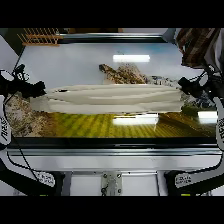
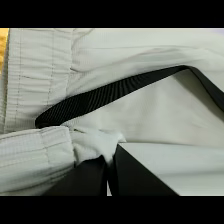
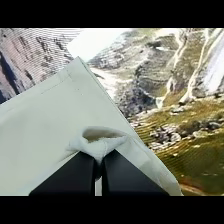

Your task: Fold the clothes and pants, and hang the long-sleeved shirts on hangers.

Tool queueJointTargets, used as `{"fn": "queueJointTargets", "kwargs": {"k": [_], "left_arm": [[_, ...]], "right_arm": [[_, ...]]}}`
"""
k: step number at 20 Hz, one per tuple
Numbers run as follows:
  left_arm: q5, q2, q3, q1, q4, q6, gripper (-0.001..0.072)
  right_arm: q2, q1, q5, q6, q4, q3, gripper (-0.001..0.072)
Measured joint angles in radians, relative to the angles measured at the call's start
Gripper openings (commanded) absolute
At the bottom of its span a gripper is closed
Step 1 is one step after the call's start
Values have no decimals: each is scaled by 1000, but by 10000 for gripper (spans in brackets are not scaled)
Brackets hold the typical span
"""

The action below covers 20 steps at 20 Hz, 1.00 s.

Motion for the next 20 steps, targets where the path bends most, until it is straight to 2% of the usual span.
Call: {"fn": "queueJointTargets", "kwargs": {"k": [1,2,3,4,5,9,11,15,17,18,20], "left_arm": [[9,-9,2,-4,-7,-2,14],[21,-18,3,-8,-13,-2,199],[31,-26,4,-13,-18,-3,584],[43,-32,4,-18,-22,-6,683],[56,-35,5,-21,-28,-18,684],[95,-11,46,-13,-34,-85,684],[101,38,68,10,-34,-104,684],[79,189,-45,78,12,-123,684],[73,267,-181,116,25,-132,684],[77,300,-256,131,28,-136,685],[110,350,-402,150,27,-140,685]], "right_arm": [[-11,2,-10,3,11,0,26],[-21,3,-25,3,26,0,107],[-29,6,-43,3,45,0,409],[-36,8,-70,3,66,0,660],[-39,10,-101,3,101,0,680],[-5,14,-224,-19,240,0,680],[45,9,-241,-69,269,0,680],[182,-16,-139,-219,279,-74,680],[252,-48,-80,-249,279,-170,691],[282,-68,-52,-254,287,-227,719],[321,-113,-14,-263,332,-341,720]]}}
